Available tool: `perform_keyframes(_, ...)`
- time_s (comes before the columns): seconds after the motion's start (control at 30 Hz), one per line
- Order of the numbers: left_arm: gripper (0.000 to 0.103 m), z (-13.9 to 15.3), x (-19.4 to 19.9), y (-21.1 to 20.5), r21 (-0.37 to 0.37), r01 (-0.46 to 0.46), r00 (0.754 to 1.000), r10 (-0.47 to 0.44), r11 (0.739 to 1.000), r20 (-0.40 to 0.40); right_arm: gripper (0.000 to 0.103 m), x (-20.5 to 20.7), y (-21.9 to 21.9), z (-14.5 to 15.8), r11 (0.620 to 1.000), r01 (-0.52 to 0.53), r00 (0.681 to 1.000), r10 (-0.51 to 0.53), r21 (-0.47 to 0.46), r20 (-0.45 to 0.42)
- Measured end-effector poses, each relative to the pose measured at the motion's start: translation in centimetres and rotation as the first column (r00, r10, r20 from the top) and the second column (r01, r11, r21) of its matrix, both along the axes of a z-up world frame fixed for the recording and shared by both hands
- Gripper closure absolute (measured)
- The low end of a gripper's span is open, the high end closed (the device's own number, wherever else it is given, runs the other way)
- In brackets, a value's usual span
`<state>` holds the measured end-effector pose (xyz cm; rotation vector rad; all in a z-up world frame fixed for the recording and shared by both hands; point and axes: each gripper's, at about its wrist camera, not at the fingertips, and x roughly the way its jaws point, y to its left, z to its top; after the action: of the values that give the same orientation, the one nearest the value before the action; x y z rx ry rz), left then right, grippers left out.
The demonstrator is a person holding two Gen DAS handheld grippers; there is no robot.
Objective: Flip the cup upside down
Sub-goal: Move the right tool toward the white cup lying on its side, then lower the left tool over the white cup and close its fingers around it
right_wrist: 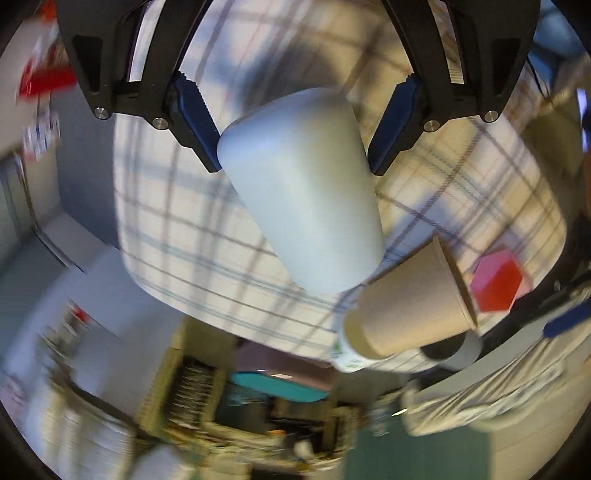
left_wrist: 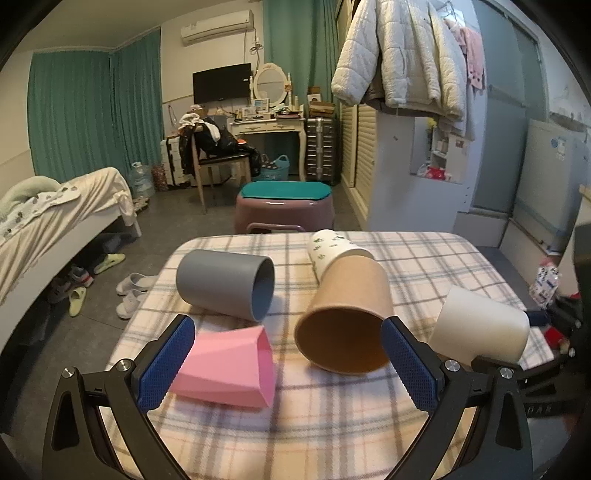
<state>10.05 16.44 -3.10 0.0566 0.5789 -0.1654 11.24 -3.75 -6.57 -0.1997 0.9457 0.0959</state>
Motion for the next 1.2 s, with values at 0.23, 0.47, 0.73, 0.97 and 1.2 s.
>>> perform_keyframes(0.23, 0.000, -0.2, -1.5, -0.2, -0.010, 0.066, 0.998, -0.065, 0.998, 0.008, 0.025, -3.5, 1.2, 1.2, 0.969, 0.218, 0.973, -0.226, 0.117, 0.055)
perform_keyframes(0.47, 0.000, -0.8, -2.2, 0.4, -0.022, 0.091, 0.996, -0.092, 0.996, -0.002, 0.026, -4.9, 2.8, 0.0, 0.945, 0.300, 0.952, -0.306, 0.130, 0.024)
perform_keyframes(0.73, 0.000, -1.1, -2.4, 1.8, -0.023, 0.070, 0.998, -0.070, 0.997, -0.004, 0.027, -4.6, 4.9, 0.0, 0.952, 0.274, 0.959, -0.281, 0.137, 0.031)
perform_keyframes(0.97, 0.000, -0.7, -3.2, 1.5, -0.009, 0.065, 0.998, -0.065, 0.998, -0.002, 0.012, -6.0, 3.2, 2.1, 0.950, 0.221, 0.960, -0.251, 0.221, 0.120)
perform_keyframes(1.2, 0.000, 0.6, -5.2, -2.6, -0.006, 0.088, 0.996, -0.088, 0.996, 0.005, 0.007, -9.9, -3.1, 5.9, 0.936, 0.261, 0.881, -0.331, 0.235, 0.339)
